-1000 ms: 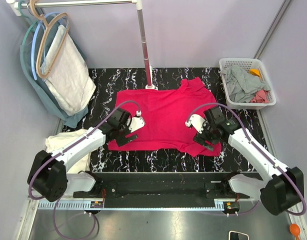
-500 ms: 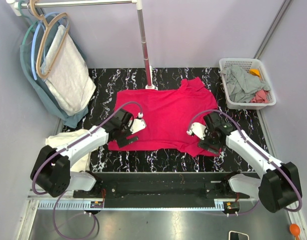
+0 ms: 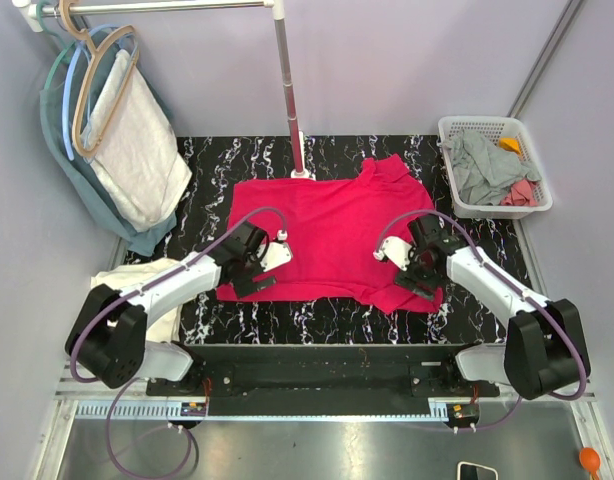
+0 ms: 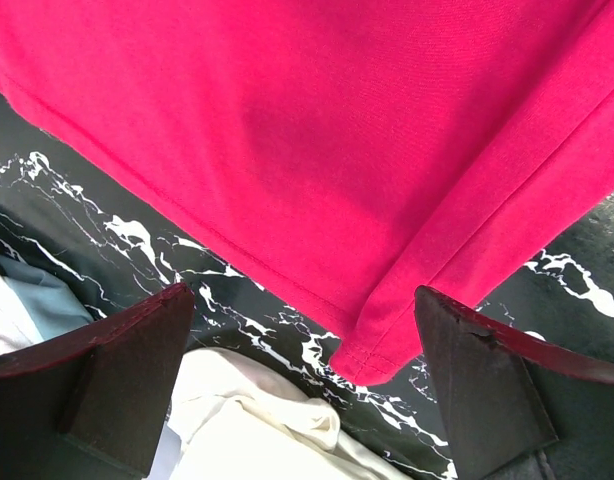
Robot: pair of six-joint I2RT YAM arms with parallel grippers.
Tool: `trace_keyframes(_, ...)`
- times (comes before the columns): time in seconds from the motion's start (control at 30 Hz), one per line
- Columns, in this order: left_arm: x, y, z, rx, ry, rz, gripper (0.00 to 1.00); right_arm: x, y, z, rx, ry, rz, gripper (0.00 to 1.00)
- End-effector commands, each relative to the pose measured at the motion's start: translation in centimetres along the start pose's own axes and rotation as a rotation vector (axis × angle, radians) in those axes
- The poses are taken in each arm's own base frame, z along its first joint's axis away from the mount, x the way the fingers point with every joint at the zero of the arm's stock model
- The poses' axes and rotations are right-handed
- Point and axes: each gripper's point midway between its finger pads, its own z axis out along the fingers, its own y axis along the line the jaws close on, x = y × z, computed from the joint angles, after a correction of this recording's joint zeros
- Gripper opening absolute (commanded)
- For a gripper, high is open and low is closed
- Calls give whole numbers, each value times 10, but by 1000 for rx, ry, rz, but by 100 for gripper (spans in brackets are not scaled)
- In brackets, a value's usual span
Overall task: Fold and stack the t-shirts
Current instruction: Flatten the tshirt out
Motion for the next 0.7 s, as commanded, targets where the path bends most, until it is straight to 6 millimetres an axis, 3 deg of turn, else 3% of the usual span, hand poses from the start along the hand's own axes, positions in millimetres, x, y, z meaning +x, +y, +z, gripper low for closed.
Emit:
trace_keyframes(0.0,-6,8,4,-39,-17,11,98,-19,-13,-2,17,-68,-6,72)
trace_keyframes(0.33,-4,7,5,-47,-22,9,98,-24,-16,10,13,-76,1,66)
trace_keyframes(0.5,0,6,5,-52,-13,16,98,-25,-17,13,9,-73,12,45)
trace_keyframes(0.67,1,6,5,-57,-14,14,98,-25,-17,13,9,-69,15,34)
